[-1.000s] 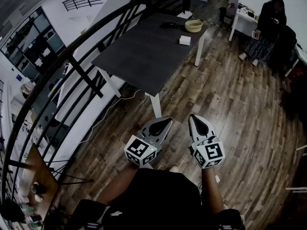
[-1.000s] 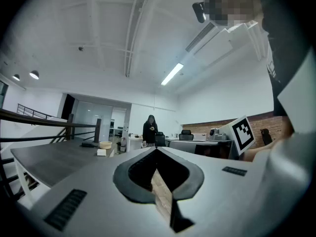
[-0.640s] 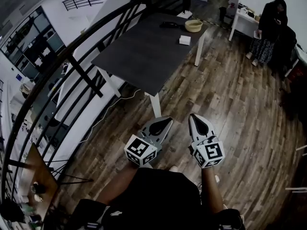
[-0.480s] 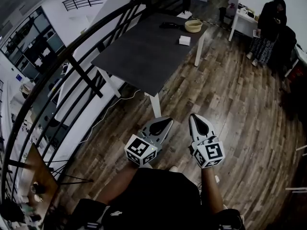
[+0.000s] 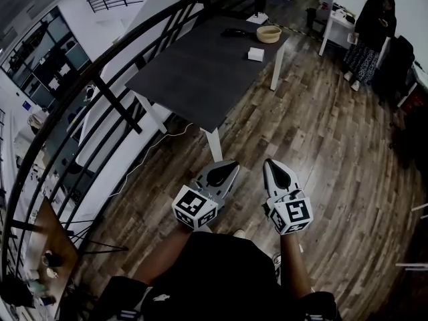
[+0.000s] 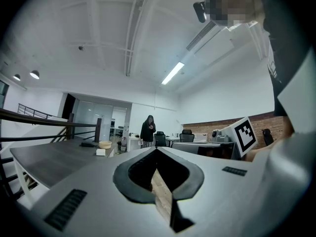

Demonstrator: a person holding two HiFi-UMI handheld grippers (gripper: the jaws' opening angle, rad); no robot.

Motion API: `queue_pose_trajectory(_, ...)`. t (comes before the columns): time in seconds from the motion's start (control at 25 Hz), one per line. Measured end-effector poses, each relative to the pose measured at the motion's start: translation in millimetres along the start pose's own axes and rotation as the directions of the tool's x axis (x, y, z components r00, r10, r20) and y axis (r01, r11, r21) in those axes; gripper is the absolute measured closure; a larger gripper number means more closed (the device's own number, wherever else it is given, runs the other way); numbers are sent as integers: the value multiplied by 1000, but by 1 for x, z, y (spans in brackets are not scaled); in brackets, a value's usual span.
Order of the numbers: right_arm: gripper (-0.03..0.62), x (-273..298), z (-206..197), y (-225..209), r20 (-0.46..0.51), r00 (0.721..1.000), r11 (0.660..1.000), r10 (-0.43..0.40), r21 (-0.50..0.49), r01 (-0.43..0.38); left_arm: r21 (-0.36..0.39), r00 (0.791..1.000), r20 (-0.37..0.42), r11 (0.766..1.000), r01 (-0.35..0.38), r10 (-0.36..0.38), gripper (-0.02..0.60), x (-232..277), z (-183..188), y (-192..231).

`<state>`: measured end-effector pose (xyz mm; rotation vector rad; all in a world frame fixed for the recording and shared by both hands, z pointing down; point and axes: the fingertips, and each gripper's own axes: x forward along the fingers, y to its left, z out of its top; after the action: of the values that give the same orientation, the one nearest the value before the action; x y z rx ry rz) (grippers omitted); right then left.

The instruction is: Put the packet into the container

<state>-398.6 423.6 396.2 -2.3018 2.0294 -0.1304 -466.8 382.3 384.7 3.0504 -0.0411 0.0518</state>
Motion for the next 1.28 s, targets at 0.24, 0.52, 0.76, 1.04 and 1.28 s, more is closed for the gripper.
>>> queue_pose_trajectory(0.24, 591, 3, 0, -15, -13, 1000, 1000, -4, 8, 5, -5, 1000, -17, 1000, 0, 0, 577, 14, -1, 2)
queue_pose_trajectory(0.52, 591, 24, -9, -37, -32, 999, 1000, -17, 24, 18, -8, 999, -47, 1000, 13, -13, 577, 39, -9, 21)
queue_pose_trajectory(0.76, 591, 54, -7, -70, -26, 997, 997, -69, 27, 70, -13, 999, -38, 999, 36, -37, 577, 79, -7, 54)
queue_pose_trajectory(1.04, 591, 116, 5, -116, -31, 995, 995, -97, 20, 98, -7, 998, -28, 998, 56, -57, 577, 135, 7, 110)
queue_pose_trajectory(1.28, 591, 167, 13, -146, -37, 991, 992, -126, 21, 127, -21, 996, -40, 997, 78, -78, 577, 174, 15, 159)
